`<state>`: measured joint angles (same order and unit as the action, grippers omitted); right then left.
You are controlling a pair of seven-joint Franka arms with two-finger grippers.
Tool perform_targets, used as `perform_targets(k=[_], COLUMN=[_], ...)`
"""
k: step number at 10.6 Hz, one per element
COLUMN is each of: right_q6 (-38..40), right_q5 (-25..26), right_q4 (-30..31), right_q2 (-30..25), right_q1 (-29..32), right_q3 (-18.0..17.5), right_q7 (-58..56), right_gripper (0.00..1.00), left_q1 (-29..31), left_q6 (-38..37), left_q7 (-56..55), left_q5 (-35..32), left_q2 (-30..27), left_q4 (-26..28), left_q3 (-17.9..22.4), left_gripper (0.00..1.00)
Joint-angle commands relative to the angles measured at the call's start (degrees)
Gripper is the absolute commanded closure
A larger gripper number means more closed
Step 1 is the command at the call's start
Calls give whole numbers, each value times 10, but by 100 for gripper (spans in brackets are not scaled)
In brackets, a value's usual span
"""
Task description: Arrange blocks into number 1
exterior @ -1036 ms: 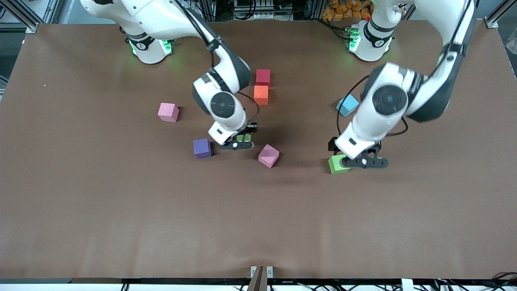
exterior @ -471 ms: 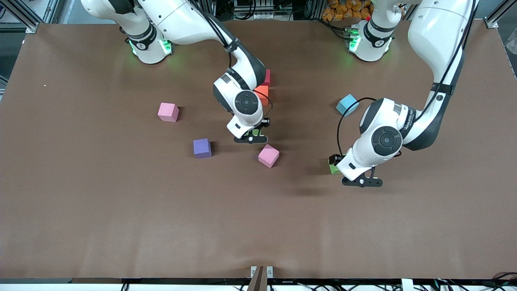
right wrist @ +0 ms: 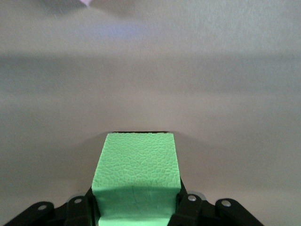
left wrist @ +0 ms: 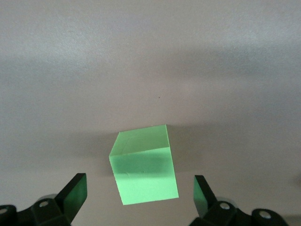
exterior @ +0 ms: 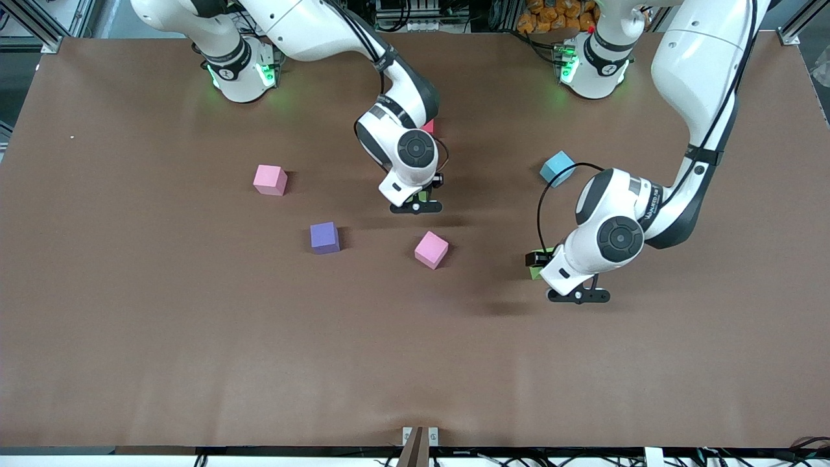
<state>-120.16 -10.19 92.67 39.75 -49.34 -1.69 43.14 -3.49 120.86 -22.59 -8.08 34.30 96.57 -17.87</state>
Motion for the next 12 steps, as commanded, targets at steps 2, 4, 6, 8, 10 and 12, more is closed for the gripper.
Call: perform_targets(k=[2, 4, 6, 8, 10, 12], right_q6=[18, 17, 16, 14, 13, 13], right_q5=[0, -17, -22, -23, -24, -25], right_q4=[0, 0, 1, 7, 9, 12], right_q2=[2, 1, 1, 0, 0, -2], right_q1=[-10, -9, -9, -10, -16, -21], right_q3=[0, -9, -10, -13, -14, -14], right_q7=[22, 23, 24, 27, 35, 36], right_gripper=[100, 100, 100, 100, 100, 100], left_q1=[-6, -7, -7, -11, -13, -14], left_q6=[2, 2, 2, 2, 2, 2], left_q7=[9, 10, 11, 11, 11, 11], left_q5=[15, 11, 7, 6, 6, 6], left_q2=[16, 22, 28, 30, 31, 32], left_q4=[-9, -9, -10, -11, -11, -12], left_q3=[5, 5, 5, 5, 6, 6], left_gripper=[0, 0, 0, 0, 0, 0])
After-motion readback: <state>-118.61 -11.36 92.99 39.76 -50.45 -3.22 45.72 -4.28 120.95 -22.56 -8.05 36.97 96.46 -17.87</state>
